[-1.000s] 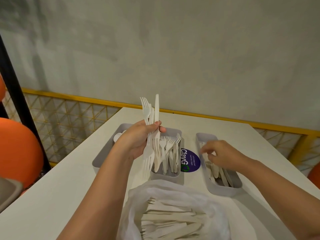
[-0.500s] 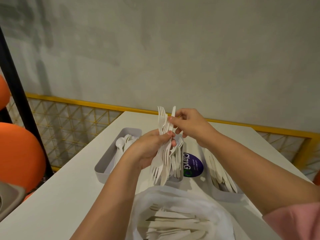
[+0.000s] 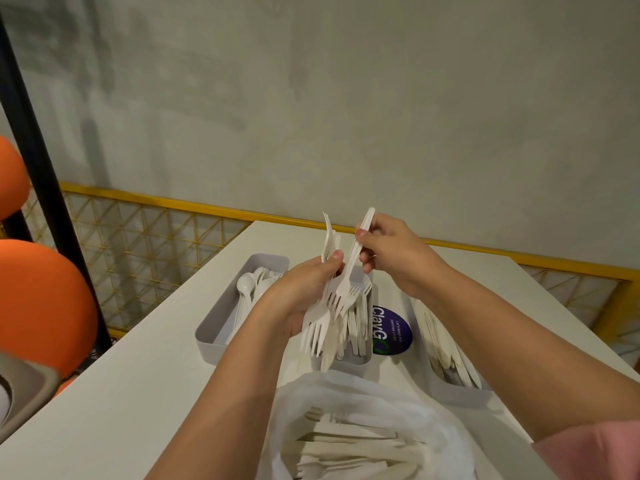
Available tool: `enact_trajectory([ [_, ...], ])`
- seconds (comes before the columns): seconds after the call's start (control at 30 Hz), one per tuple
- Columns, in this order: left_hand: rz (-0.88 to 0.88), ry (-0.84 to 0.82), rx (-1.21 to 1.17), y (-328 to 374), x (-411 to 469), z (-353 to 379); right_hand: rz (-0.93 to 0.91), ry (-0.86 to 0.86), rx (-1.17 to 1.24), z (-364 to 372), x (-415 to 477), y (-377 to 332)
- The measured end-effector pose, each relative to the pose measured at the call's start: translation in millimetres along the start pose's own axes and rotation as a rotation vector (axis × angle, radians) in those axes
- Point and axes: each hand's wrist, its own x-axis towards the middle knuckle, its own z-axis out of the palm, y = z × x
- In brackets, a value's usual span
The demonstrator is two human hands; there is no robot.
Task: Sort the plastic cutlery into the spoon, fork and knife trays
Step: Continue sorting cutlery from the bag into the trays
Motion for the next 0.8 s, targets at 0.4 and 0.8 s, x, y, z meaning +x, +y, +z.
enact_trajectory([
  [0.4, 0.041, 0.003, -0.083, -6.1, 3.5, -2.2, 0.116, -0.183, 0.349, 11.7, -5.3, -2.6],
  [0.8, -0.034, 0.036, -0.241, 0.2, -3.7, 2.7, 0.212, -0.133, 0.279, 20.3, -3.9, -1.9],
])
